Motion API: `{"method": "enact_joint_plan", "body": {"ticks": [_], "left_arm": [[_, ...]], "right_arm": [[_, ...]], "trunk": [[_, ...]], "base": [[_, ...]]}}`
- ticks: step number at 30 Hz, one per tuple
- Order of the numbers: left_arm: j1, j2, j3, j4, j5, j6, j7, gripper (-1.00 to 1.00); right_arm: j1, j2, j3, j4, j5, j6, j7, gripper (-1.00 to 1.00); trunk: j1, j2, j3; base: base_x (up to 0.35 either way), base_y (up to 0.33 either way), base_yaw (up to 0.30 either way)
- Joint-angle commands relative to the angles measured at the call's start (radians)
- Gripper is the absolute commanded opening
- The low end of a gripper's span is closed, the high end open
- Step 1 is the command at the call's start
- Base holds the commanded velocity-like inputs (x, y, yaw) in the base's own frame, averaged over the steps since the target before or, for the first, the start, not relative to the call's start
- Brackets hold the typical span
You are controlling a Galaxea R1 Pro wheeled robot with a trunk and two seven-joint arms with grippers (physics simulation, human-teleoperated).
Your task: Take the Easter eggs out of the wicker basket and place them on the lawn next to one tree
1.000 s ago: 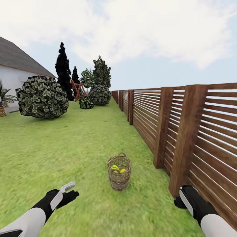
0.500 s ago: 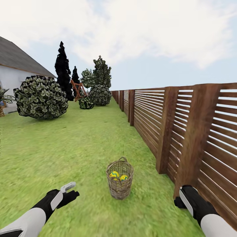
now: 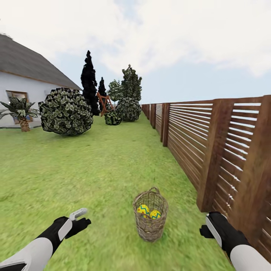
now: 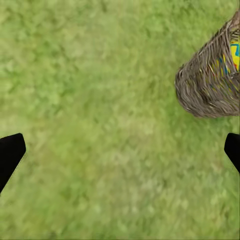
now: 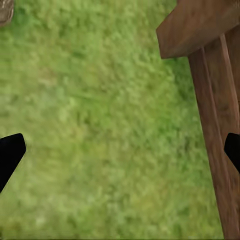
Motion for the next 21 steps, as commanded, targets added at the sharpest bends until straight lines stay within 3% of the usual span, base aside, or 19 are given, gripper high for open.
{"method": "enact_joint_plan", "body": {"ticks": [1, 9, 21], "left_arm": [[-0.001, -0.001, 0.004, -0.001, 0.006, 0.006, 0.001, 1.00], [-0.001, -0.008, 0.002, -0.001, 0.005, 0.006, 0.001, 1.00], [-0.001, -0.008, 0.002, -0.001, 0.005, 0.006, 0.001, 1.00]], "right_arm": [[0.000, -0.001, 0.002, -0.002, -0.011, 0.003, -0.008, 1.00], [0.000, -0.002, 0.002, -0.002, -0.011, 0.005, -0.008, 1.00], [0.000, -0.004, 0.002, -0.002, -0.009, 0.005, -0.008, 1.00]], "trunk": [[0.001, -0.001, -0.001], [0.001, -0.001, -0.001], [0.001, -0.001, -0.001]], "base": [[0.332, 0.000, 0.198], [0.332, 0.000, 0.180], [0.332, 0.000, 0.023]]}}
